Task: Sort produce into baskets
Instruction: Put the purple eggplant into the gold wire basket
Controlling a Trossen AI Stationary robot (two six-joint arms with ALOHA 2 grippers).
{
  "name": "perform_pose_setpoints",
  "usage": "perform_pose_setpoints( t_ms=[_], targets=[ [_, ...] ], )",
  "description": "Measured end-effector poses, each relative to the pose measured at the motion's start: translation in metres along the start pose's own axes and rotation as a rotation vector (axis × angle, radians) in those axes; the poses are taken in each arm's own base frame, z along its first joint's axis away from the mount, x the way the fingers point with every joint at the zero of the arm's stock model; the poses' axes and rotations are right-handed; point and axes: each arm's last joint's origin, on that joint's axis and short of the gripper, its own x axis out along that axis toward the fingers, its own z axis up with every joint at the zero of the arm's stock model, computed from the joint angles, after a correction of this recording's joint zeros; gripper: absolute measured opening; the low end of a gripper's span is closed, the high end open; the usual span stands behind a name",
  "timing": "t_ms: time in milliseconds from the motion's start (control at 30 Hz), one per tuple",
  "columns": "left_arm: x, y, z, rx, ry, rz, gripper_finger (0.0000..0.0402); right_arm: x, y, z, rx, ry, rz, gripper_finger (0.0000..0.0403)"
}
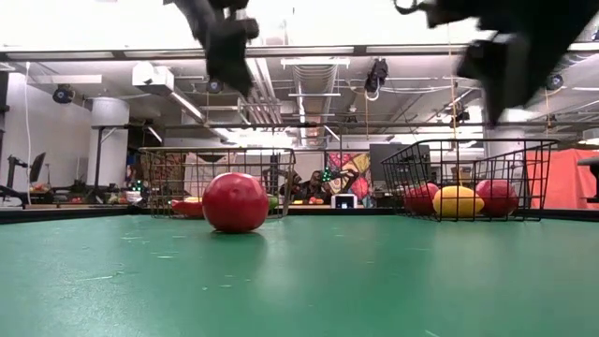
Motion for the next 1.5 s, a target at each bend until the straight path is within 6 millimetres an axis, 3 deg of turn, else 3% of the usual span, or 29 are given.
perform_pose_setpoints(
  t_ms=[133, 333, 533, 700, 967, 1267, 1500],
  targets=[
    [-0.030, -0.049, -0.001, 0.045, -0.137, -0.018, 0.0245, 0.004, 0.008, -0.028, -0.016, 0.161, -0.025, 0.0260],
    [-0.057, -0.116, -0.023, 0.080, -0.254, 0.009, 0.0245, 0.006, 0.015, -0.064, -0.017, 0.293, -0.153, 0.0251],
    [-0.069, -0.172, -0.052, 0.070, -0.382, 0.094, 0.0245, 0.021, 0.014, -0.090, -0.016, 0.382, -0.191, 0.0249],
    [-0.076, -0.207, -0.068, 0.090, -0.457, 0.082, 0.0245, 0.033, 0.009, -0.098, -0.006, 0.445, -0.159, 0.0250],
    [-0.079, -0.240, -0.077, 0.120, -0.477, 0.064, 0.0245, 0.053, 0.004, -0.107, -0.015, 0.437, -0.104, 0.0242],
    [-0.064, -0.252, -0.079, 0.146, -0.462, 0.138, 0.0245, 0.076, -0.008, -0.119, 0.026, 0.426, -0.079, 0.0235],
    [-0.050, -0.261, -0.080, 0.168, -0.447, 0.186, 0.0245, 0.076, -0.006, -0.117, 0.041, 0.415, -0.067, 0.0171]
  ],
)
